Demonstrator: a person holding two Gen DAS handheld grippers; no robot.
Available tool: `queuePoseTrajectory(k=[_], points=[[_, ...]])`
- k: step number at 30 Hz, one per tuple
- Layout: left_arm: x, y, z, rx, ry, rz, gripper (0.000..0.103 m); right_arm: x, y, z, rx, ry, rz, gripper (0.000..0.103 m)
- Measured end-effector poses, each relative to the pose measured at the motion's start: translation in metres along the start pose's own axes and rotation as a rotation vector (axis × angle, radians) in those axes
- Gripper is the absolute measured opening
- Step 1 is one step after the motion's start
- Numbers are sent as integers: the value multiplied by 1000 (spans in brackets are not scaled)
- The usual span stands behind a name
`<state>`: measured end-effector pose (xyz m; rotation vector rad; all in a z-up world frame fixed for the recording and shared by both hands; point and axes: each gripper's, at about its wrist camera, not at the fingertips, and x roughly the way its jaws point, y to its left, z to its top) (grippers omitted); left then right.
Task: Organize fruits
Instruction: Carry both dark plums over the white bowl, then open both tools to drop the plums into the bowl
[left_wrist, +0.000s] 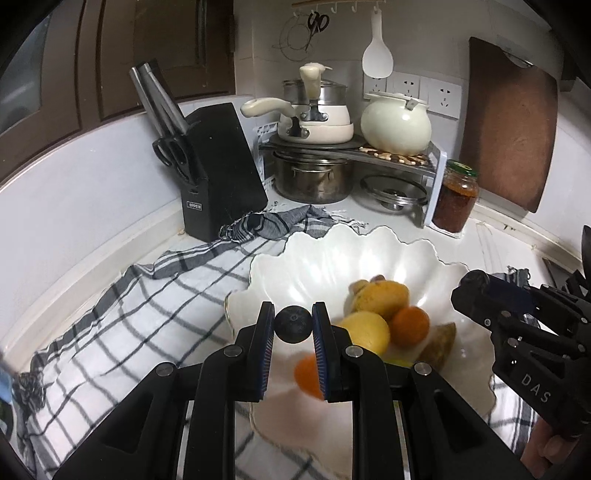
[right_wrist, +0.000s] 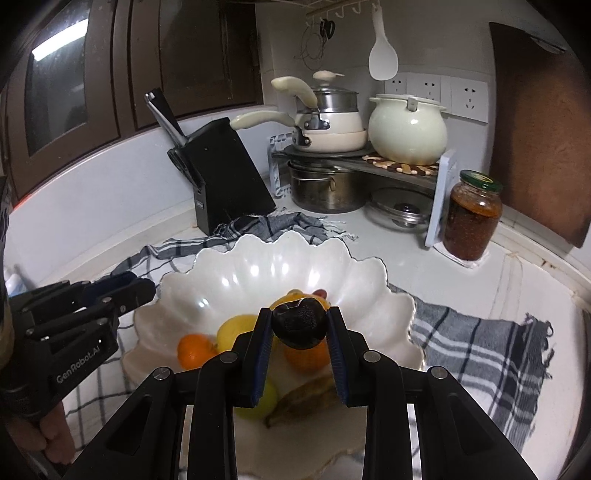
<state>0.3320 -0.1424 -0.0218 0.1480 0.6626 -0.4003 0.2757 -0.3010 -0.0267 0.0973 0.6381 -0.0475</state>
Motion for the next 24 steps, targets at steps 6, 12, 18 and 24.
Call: queuePoseTrajectory(k=[6, 12, 18, 24], points=[[25, 5, 7, -16, 30, -5, 21, 26, -3, 11, 2, 32, 14, 30], [42, 5, 5, -27, 70, -18, 22, 44, -3, 12, -9, 69, 27, 30], [43, 2, 3, -26, 77, -16, 37, 47, -6, 9, -5, 88, 31, 35], [28, 1, 5, -22, 53, 5, 54, 28, -9, 9, -1, 42, -35, 78]])
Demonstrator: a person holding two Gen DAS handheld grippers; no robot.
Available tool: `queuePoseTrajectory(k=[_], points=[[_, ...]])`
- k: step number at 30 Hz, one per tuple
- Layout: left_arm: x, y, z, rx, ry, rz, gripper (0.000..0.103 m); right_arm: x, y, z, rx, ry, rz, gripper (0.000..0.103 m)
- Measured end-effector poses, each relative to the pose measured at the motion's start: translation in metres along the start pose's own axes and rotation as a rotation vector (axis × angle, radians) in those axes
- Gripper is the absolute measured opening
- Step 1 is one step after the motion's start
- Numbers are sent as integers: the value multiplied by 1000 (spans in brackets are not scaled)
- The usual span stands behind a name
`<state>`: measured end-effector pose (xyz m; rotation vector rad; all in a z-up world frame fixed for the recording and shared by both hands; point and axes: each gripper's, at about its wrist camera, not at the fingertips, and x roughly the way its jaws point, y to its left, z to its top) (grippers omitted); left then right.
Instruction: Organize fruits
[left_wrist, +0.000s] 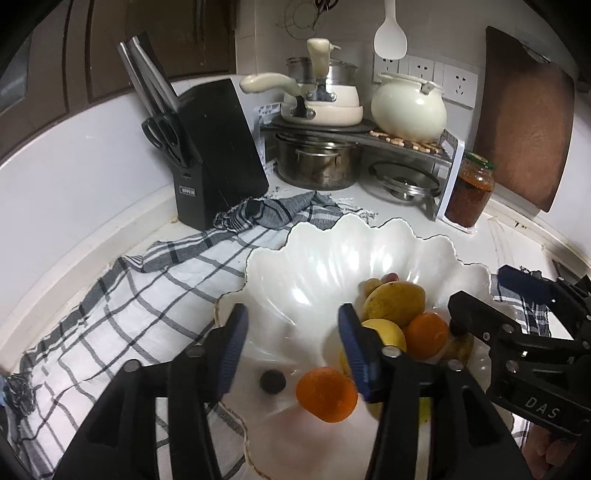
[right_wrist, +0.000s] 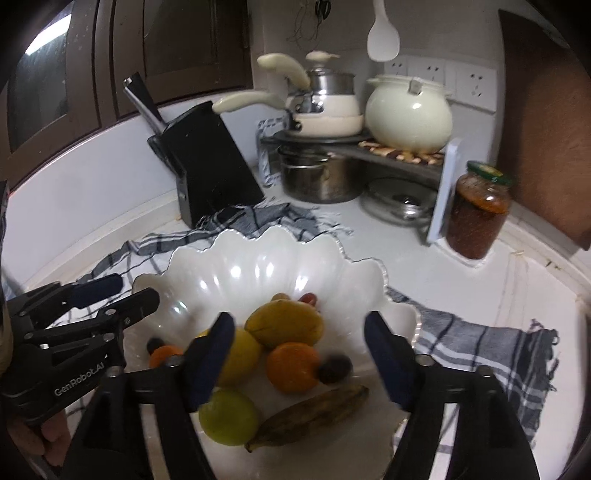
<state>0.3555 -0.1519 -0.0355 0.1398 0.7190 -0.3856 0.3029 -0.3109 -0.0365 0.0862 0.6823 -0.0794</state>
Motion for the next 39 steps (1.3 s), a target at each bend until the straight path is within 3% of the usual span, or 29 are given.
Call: queuePoseTrajectory(k=[5, 8, 16, 39], points=[[-23, 1, -1, -4, -36, 39, 72, -19, 0, 1, 6, -23, -26, 87], [-39, 2, -1, -9, -54, 59, 76, -32, 3, 1, 13, -39, -40, 92], [-89, 2, -7, -16, -113, 120, 93, -72, 10, -1, 32, -73, -55, 95], [-213, -10, -79, -60, -155, 187, 95, -184, 34, -60, 44, -119, -44, 95]])
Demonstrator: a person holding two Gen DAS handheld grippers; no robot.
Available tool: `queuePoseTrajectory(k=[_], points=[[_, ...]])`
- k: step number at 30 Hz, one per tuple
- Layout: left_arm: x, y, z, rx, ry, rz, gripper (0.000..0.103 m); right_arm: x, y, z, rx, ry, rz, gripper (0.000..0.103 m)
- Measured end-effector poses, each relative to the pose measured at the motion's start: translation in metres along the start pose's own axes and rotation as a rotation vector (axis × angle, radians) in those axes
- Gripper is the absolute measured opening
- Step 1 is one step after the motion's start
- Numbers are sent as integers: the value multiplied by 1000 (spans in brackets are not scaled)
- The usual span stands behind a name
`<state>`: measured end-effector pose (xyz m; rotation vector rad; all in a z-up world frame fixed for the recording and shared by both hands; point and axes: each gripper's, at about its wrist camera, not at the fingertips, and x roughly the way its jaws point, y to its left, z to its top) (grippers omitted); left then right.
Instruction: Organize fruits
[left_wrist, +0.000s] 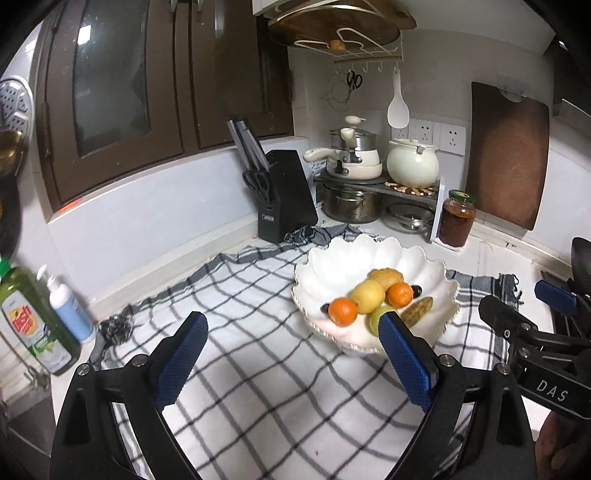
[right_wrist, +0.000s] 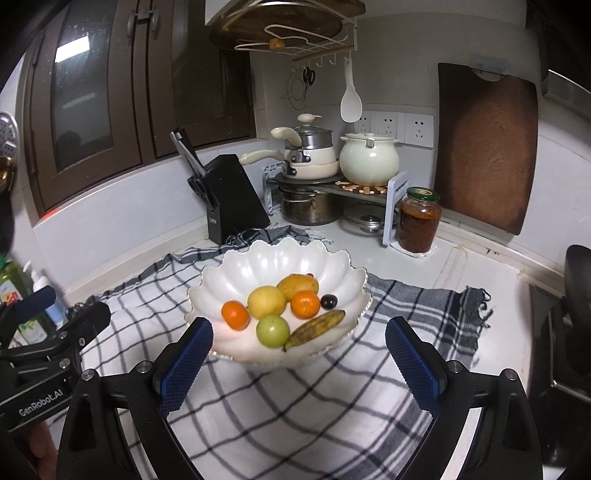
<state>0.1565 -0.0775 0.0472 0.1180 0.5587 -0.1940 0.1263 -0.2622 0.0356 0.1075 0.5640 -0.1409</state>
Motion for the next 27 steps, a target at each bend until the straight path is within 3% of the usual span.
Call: queuePoseTrajectory(k=[15, 27], points=[[-47, 3, -52, -21, 22, 8, 95, -50, 7, -46, 0, -9, -8, 95], [-66, 10, -81, -45, 30, 42, 95, -61, 12, -70, -15, 9, -6, 95]])
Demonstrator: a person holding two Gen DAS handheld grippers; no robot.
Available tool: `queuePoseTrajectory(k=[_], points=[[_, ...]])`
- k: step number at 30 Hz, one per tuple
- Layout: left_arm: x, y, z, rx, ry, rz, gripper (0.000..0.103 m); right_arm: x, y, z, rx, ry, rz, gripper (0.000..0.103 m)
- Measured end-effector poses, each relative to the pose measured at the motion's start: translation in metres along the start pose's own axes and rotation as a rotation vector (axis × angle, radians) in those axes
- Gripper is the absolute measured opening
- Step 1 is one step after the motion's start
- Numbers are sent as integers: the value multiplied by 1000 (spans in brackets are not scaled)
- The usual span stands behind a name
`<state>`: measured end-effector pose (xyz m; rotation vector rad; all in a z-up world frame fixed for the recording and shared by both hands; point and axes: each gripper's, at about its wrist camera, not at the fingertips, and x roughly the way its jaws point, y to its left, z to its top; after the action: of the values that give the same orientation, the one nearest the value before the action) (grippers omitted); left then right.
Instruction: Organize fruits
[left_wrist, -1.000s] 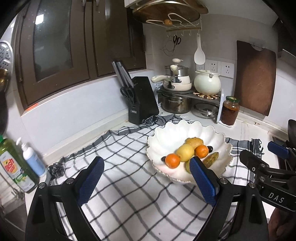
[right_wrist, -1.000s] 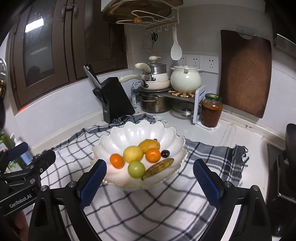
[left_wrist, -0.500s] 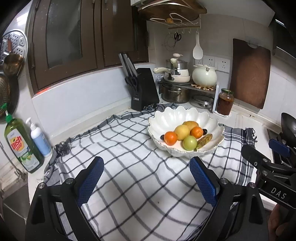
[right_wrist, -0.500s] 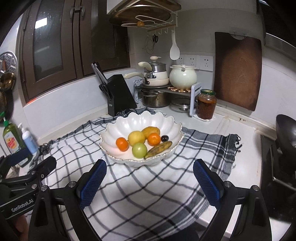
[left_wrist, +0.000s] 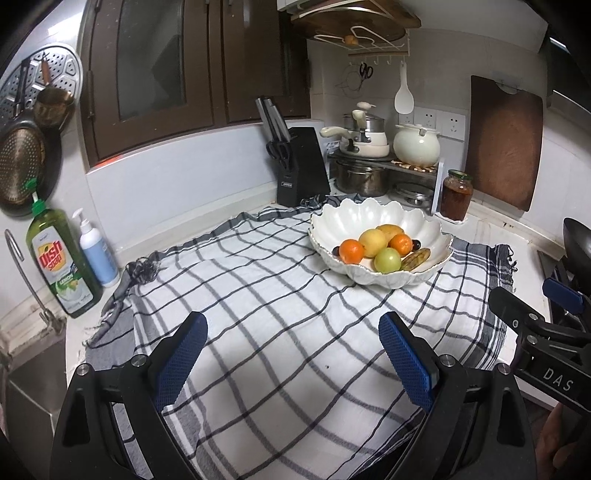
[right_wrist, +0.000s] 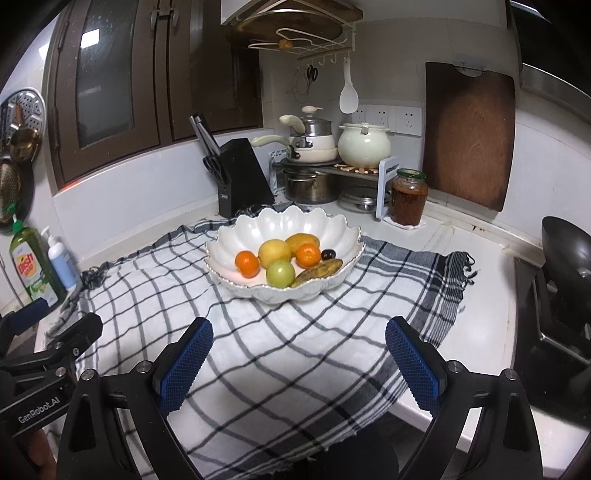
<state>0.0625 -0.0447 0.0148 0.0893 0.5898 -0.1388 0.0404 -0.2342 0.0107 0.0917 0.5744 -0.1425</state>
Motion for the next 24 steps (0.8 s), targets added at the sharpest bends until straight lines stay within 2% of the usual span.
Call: queuePoseTrajectory(k=[24], points=[[-10, 7, -5, -14, -14, 21, 95, -8, 5, -5, -13, -13, -13, 95]])
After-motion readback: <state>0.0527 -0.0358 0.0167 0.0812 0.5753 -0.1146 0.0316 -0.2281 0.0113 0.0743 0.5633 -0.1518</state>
